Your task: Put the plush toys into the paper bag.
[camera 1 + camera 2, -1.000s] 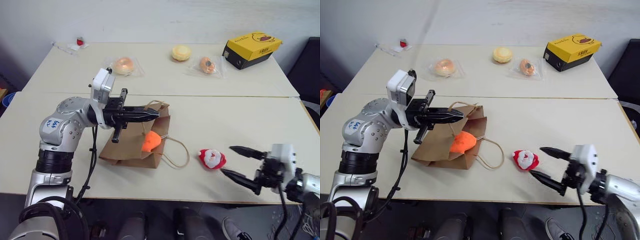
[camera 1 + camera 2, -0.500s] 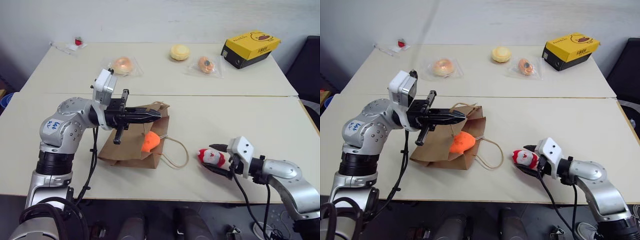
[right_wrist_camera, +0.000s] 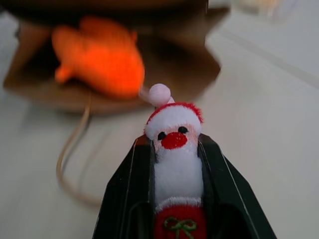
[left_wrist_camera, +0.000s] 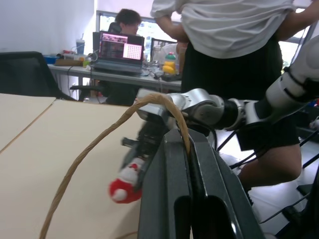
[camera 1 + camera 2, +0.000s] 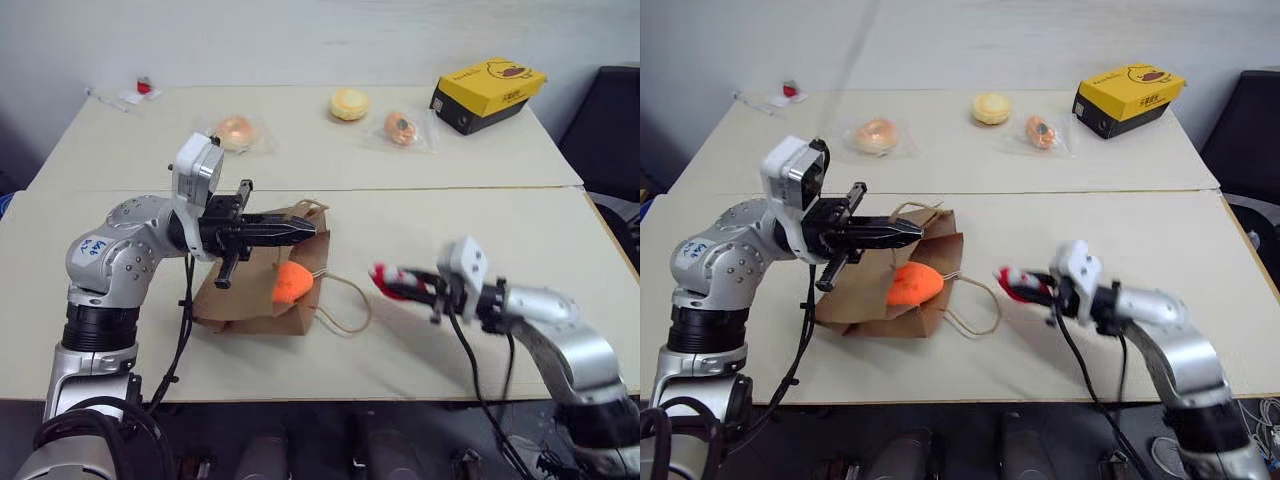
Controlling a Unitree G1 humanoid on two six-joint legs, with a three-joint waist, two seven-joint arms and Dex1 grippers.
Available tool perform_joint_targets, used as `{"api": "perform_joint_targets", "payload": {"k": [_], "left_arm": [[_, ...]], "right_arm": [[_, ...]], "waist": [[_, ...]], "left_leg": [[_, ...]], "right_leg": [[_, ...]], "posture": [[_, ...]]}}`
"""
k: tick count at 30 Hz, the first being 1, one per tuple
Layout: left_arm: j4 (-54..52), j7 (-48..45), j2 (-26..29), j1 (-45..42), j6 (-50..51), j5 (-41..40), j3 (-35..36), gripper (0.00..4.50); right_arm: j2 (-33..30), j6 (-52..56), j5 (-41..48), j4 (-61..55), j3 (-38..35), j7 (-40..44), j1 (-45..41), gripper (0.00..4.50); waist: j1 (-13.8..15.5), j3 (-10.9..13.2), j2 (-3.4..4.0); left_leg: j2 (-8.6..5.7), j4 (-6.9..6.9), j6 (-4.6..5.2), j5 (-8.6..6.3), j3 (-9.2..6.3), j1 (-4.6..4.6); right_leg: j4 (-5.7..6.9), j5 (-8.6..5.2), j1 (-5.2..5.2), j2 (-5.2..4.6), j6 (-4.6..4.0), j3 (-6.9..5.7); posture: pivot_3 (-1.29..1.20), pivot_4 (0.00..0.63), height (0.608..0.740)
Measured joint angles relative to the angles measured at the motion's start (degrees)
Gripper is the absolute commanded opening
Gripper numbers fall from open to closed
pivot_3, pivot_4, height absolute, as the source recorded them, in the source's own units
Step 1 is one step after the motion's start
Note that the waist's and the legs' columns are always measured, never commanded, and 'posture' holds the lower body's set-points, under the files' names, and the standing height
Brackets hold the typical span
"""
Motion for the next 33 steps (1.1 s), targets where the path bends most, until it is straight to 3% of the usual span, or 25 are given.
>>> {"api": "perform_joint_targets", "payload": {"k": [9, 16, 23, 33], "left_arm": [[-0.8, 1.5, -0.4, 0.2, 0.3, -0.2, 0.3, 0.0], [-2.9, 2.5, -0.5, 2.4, 0.4, -0.8, 0.6, 0.0], [-4.6, 3.4, -0.6, 3.8, 0.2, -1.1, 0.6, 0.0], [-4.8, 4.3, -0.4, 4.6, -1.6, -1.0, 1.2, 0.0]], "right_arm": [[18.5, -2.3, -9.5, 19.6, 14.3, -5.2, -13.5, 0.54], [27.1, -9.7, -13.9, 35.8, 14.6, -7.6, -19.2, 0.54], [30.9, -13.9, -15.2, 43.4, 12.6, -8.0, -20.8, 0.54], [28.0, -9.9, -13.6, 36.1, 12.4, -2.1, -18.0, 4.07]], "waist": [[-0.1, 0.0, -0.01], [-0.5, 0.0, -0.01], [-0.8, 0.0, -0.01], [-1.3, 0.0, -0.01]], "left_leg": [[-0.05, 0.29, -0.02, 0.02, 0.0, -0.89], [-0.04, 0.28, -0.04, 0.03, 0.04, -0.9], [-0.04, 0.28, -0.05, 0.04, 0.03, -0.89], [-0.04, 0.27, -0.05, 0.04, 0.02, -0.9]], "right_leg": [[0.42, 0.0, -0.81, -0.04, 0.0, 0.0], [0.43, 0.0, -0.83, -0.03, 0.0, 0.0], [0.46, 0.0, -0.83, -0.03, 0.0, 0.0], [0.48, 0.0, -0.83, -0.03, 0.0, -0.01]], "posture": [[0.0, 0.15, 0.74], [0.0, 0.15, 0.74], [0.0, 0.15, 0.74], [0.0, 0.15, 0.74]]}}
